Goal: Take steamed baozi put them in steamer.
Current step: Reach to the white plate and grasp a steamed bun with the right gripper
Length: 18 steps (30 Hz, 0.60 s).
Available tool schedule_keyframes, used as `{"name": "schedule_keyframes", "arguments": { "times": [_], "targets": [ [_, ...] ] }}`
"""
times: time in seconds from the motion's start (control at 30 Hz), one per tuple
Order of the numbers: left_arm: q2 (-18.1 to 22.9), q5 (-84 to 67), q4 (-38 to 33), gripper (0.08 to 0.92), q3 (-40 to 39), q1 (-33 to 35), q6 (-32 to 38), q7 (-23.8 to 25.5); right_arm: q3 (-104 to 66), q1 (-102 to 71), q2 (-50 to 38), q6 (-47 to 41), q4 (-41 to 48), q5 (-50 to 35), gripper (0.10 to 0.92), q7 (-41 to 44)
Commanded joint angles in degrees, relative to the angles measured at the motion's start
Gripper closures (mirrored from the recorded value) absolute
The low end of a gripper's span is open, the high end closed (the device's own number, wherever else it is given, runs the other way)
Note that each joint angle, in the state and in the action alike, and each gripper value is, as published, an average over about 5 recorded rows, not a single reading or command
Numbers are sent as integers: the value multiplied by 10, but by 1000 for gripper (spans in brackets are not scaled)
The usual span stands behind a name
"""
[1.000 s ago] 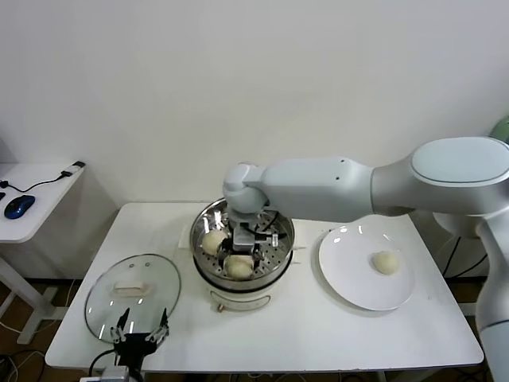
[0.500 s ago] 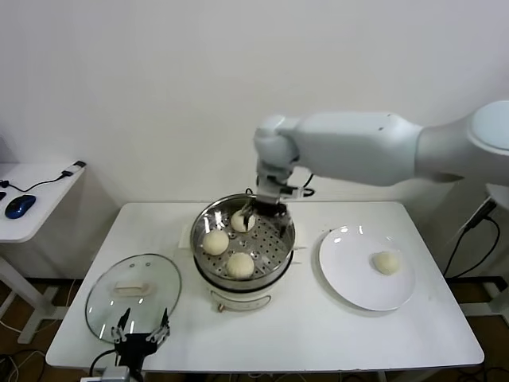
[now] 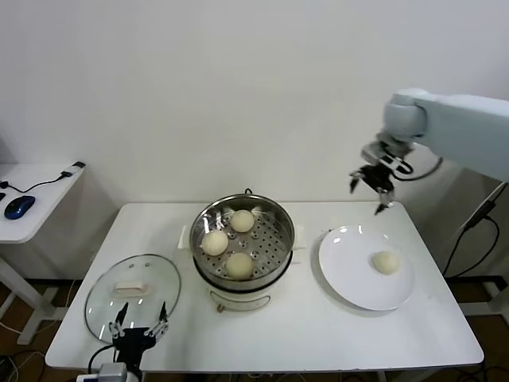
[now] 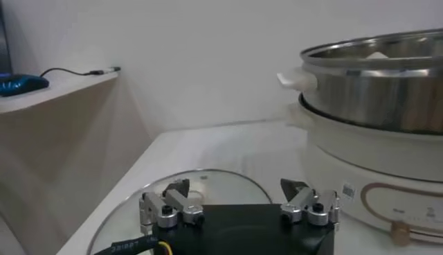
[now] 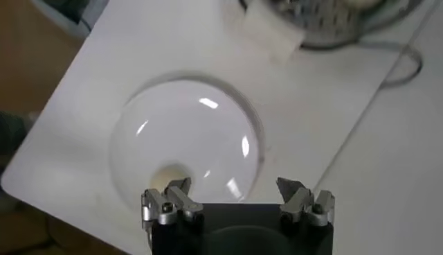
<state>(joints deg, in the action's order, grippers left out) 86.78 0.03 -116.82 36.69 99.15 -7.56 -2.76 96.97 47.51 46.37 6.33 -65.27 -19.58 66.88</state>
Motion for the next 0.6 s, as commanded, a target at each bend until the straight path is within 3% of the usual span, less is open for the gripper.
{"name": "schedule_keyframes", "arguments": {
  "times": [0.03, 0.6],
  "targets": [
    [1, -2, 0, 177, 0, -1, 4, 1, -140, -214, -128, -100, 58, 73, 203, -18],
    [6, 3, 7, 177, 3, 0, 4, 4, -362, -427, -58, -126, 135, 155, 203, -74]
  ]
}}
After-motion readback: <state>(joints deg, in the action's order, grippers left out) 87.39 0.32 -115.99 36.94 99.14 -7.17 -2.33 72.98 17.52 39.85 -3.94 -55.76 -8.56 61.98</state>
